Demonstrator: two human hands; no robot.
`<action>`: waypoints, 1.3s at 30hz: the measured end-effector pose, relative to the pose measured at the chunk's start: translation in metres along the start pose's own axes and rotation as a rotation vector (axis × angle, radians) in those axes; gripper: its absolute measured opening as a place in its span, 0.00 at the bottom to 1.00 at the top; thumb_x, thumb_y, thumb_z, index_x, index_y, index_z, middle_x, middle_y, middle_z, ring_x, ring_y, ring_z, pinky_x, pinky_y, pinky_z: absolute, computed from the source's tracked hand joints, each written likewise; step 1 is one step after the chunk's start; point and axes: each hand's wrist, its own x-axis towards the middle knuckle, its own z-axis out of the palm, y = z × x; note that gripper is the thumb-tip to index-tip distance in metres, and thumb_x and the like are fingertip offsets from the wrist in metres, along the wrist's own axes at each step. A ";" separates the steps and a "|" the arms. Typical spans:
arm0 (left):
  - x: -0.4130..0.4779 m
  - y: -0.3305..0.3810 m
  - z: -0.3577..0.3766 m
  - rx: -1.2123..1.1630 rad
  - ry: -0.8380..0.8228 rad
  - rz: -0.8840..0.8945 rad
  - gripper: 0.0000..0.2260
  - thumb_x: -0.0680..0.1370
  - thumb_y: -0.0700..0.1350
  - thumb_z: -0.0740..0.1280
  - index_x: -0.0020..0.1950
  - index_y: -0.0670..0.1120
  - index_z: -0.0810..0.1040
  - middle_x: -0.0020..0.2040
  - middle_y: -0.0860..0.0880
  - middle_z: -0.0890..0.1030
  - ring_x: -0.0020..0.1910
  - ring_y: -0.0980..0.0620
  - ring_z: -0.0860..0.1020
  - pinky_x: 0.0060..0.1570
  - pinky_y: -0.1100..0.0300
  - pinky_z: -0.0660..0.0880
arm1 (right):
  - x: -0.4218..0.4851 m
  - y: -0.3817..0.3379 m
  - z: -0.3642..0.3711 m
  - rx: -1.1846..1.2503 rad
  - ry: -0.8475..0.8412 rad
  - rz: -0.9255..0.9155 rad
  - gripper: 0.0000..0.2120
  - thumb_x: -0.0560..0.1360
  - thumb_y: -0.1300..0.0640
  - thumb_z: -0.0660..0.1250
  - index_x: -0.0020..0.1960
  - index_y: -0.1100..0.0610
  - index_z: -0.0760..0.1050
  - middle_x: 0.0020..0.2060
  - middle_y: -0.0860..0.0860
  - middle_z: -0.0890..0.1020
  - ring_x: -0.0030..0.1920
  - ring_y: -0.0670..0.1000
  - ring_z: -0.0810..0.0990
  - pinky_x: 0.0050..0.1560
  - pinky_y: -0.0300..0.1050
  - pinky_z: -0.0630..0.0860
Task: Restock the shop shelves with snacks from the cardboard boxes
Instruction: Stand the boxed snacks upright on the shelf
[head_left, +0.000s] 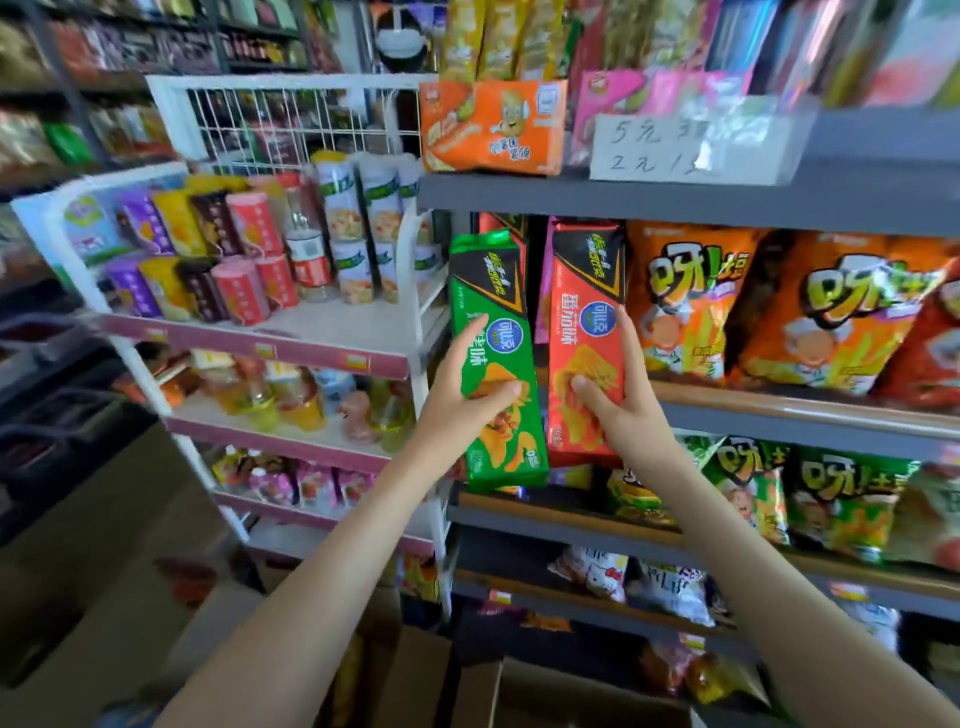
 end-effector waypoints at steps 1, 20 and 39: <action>0.009 0.001 0.000 -0.001 0.006 0.007 0.32 0.76 0.38 0.70 0.75 0.57 0.62 0.58 0.71 0.67 0.50 0.78 0.73 0.44 0.74 0.74 | 0.007 0.001 -0.002 -0.002 0.010 0.024 0.37 0.79 0.63 0.64 0.75 0.37 0.49 0.67 0.45 0.70 0.63 0.46 0.76 0.51 0.45 0.80; 0.102 -0.025 -0.037 0.194 0.023 0.006 0.34 0.74 0.42 0.73 0.74 0.59 0.62 0.55 0.71 0.68 0.51 0.72 0.73 0.51 0.65 0.77 | 0.145 0.046 0.011 0.244 0.219 0.396 0.37 0.75 0.67 0.68 0.77 0.49 0.54 0.61 0.56 0.77 0.59 0.58 0.79 0.55 0.61 0.77; 0.120 -0.057 -0.033 0.007 0.083 0.017 0.32 0.73 0.42 0.73 0.72 0.61 0.64 0.63 0.60 0.73 0.59 0.56 0.78 0.58 0.48 0.78 | 0.158 0.069 0.001 -0.548 0.347 0.402 0.29 0.74 0.61 0.71 0.70 0.62 0.61 0.66 0.61 0.70 0.65 0.61 0.71 0.64 0.57 0.72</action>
